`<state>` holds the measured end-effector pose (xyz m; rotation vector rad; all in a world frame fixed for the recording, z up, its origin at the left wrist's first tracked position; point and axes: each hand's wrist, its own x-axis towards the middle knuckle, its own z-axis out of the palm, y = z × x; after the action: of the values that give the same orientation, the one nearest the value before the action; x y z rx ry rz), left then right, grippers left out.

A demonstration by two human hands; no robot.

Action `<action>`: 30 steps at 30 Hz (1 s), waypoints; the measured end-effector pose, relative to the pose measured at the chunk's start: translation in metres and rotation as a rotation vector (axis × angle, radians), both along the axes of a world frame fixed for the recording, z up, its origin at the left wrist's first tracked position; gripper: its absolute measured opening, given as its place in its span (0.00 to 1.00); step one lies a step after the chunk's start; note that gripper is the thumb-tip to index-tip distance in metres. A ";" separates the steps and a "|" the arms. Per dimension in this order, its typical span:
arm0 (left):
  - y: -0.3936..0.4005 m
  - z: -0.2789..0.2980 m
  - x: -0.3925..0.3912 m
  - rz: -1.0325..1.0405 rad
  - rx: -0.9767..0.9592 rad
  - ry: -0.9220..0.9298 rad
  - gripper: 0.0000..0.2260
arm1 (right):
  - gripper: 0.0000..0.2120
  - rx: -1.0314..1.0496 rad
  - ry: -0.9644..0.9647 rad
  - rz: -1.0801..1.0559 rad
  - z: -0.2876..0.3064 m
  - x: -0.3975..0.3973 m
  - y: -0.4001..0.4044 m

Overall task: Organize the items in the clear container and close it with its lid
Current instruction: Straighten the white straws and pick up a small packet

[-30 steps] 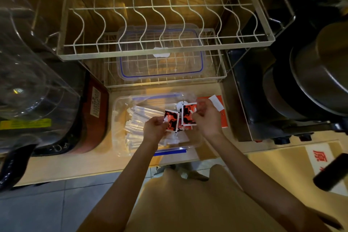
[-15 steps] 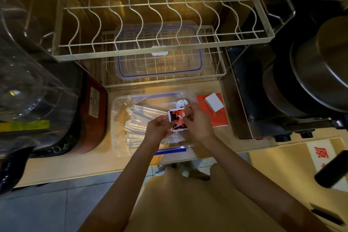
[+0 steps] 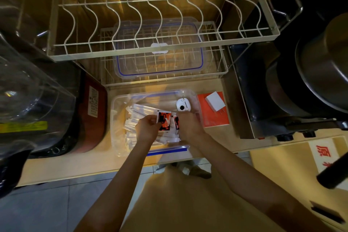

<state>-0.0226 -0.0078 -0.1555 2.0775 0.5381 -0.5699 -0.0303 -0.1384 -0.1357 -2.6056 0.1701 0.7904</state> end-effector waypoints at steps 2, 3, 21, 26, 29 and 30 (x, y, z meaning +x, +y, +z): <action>0.001 -0.002 0.001 -0.027 0.016 0.007 0.15 | 0.12 -0.064 -0.001 0.081 0.000 0.003 0.001; 0.001 -0.004 0.001 -0.044 0.023 0.009 0.14 | 0.13 -0.104 0.007 0.139 0.000 0.004 0.000; 0.009 0.000 0.002 0.173 -0.361 0.137 0.13 | 0.02 0.498 0.011 -0.381 0.025 0.030 -0.014; 0.014 0.007 0.000 0.179 -0.649 0.188 0.11 | 0.17 0.563 -0.031 -0.550 0.017 0.029 -0.015; 0.017 0.009 -0.002 0.185 -0.748 0.202 0.11 | 0.14 0.581 -0.054 -0.571 0.013 0.025 -0.013; 0.017 0.009 -0.002 0.185 -0.763 0.206 0.12 | 0.10 0.589 -0.048 -0.566 0.012 0.023 -0.012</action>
<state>-0.0250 0.0096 -0.1461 1.2446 0.5180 -0.7431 -0.0073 -0.1501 -0.1236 -1.8781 0.5414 0.4742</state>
